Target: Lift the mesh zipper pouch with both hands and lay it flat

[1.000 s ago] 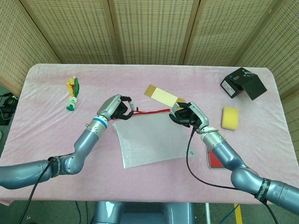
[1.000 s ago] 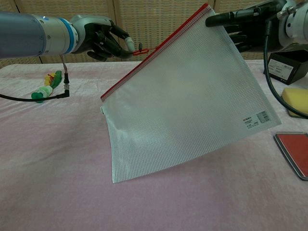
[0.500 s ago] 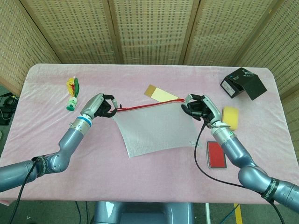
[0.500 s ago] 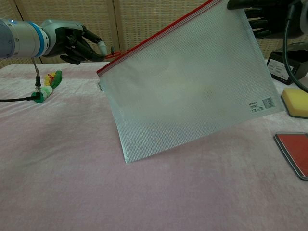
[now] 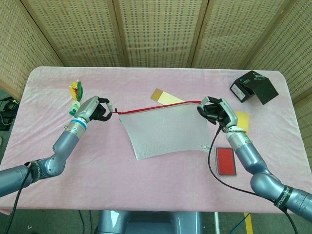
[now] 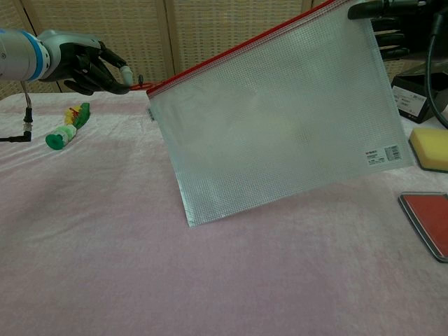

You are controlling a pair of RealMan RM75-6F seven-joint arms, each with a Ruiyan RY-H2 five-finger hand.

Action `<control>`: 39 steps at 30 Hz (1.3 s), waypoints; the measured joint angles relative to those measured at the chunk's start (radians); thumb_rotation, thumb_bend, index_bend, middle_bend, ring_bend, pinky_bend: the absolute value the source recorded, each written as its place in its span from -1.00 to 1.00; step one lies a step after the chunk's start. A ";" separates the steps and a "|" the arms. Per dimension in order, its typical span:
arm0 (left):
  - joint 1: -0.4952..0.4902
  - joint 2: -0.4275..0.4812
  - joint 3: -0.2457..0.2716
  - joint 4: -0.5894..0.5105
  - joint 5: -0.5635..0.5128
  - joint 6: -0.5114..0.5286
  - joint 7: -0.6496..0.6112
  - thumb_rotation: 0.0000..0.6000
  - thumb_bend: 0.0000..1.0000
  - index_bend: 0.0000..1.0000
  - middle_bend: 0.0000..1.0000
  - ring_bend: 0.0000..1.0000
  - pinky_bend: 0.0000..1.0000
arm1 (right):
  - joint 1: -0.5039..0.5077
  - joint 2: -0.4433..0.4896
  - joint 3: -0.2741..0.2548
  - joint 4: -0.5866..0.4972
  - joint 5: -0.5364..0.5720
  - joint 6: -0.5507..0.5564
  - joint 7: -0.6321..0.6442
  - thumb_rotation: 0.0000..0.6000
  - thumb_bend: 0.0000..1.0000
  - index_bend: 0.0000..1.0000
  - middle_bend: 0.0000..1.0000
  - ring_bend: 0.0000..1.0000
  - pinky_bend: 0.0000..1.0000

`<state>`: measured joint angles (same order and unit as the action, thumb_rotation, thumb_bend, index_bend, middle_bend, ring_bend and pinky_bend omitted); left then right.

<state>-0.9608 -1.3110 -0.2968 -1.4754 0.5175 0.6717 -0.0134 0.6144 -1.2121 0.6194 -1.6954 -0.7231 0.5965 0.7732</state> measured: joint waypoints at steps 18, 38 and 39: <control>-0.046 0.014 0.039 0.020 -0.087 -0.022 0.046 1.00 -0.14 0.36 0.95 0.81 1.00 | 0.013 -0.002 -0.022 0.027 0.009 -0.005 -0.023 1.00 0.28 0.32 0.94 0.92 1.00; 0.121 0.134 0.034 -0.120 0.224 0.220 0.002 1.00 -1.00 -1.00 -0.21 -0.18 0.29 | -0.035 0.060 -0.244 0.045 -0.296 0.402 -0.542 1.00 -1.00 -0.90 0.33 0.42 0.65; 0.138 0.142 0.043 -0.129 0.254 0.256 0.012 1.00 -1.00 -1.00 -0.64 -0.60 -0.14 | -0.047 0.061 -0.263 0.057 -0.339 0.440 -0.567 1.00 -1.00 -0.89 0.03 0.12 0.27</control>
<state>-0.8225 -1.1692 -0.2534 -1.6043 0.7713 0.9276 -0.0018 0.5672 -1.1516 0.3569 -1.6387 -1.0625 1.0360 0.2064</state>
